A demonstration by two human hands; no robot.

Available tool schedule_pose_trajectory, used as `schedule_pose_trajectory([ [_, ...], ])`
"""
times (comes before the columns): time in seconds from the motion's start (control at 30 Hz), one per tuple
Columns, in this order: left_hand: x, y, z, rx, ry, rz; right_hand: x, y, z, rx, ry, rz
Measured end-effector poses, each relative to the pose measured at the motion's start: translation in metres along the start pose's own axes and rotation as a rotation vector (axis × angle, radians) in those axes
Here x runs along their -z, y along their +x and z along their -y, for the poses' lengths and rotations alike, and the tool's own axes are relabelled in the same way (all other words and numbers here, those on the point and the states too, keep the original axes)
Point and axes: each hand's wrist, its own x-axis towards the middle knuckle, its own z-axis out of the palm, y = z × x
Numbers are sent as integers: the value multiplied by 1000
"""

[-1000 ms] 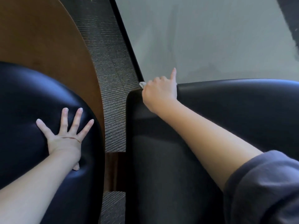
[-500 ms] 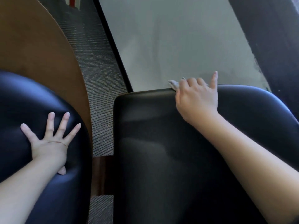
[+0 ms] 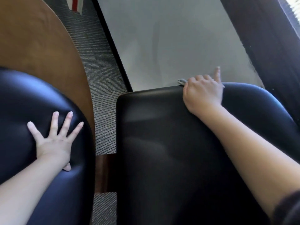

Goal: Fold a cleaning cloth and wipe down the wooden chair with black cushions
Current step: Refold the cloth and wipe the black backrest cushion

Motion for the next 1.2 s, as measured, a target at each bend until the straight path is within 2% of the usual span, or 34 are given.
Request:
schedule_pose_trajectory([
  [0.2,-13,10,3,-37,-15,-76,-16,20,117,284,39,126],
  [0.4,-26,21,6,-92,-30,-151,-26,31,183,505,4,170],
  [0.47,-30,24,6,-104,-39,-170,-31,31,199,616,-60,185],
  [0.53,-35,27,5,-108,-43,-189,-36,24,211,770,-234,190],
  [0.63,-39,31,3,-113,-60,-221,-46,-2,223,946,-466,207],
  [0.7,-42,34,2,-106,-57,-250,-53,-22,227,1018,-522,208],
  [0.87,-53,37,1,-95,-30,-362,-65,-66,226,1164,-500,311],
  [1.03,-72,34,3,-105,-2,-456,-67,-110,220,1235,-494,360],
  [1.2,-112,7,-6,-117,-6,-428,-68,-141,219,1248,-446,396],
])
